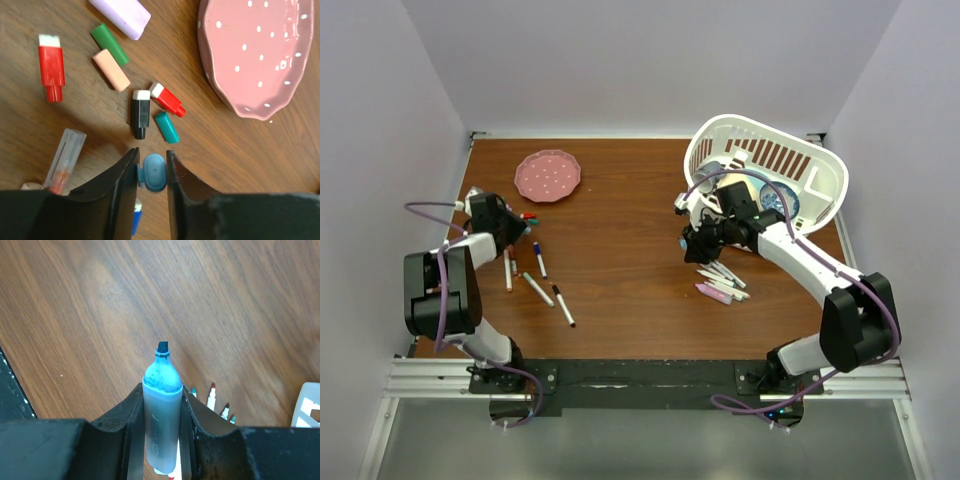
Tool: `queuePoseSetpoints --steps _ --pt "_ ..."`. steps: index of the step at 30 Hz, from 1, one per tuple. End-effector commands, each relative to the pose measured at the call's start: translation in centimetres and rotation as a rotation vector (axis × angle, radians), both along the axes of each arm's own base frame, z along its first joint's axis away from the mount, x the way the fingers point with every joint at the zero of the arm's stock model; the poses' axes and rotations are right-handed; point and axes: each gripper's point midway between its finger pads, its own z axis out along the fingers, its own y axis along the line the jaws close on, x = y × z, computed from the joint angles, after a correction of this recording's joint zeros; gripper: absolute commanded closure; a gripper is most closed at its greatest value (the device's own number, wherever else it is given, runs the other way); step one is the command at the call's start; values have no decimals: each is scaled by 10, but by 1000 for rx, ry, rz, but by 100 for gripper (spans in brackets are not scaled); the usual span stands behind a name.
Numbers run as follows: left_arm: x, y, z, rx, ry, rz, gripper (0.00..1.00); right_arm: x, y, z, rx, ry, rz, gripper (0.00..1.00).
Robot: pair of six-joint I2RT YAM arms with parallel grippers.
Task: Open the pen caps
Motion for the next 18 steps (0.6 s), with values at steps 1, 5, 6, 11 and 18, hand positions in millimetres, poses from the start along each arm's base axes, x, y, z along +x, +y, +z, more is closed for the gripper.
queuePoseSetpoints --steps 1,5,6,11,18 --pt "15 17 15 56 -21 10 61 3 -7 -3 -37 -10 -4 100" --pt "14 25 37 84 -70 26 48 2 -11 -7 -58 -9 -8 100" --pt "15 25 51 95 -105 24 46 2 -13 -8 -62 -10 -10 100" --pt "13 11 110 121 -252 -75 41 3 -28 -20 -149 -22 -28 99" --pt "-43 -42 200 192 -609 -340 27 1 -62 -40 -320 -40 -71 94"
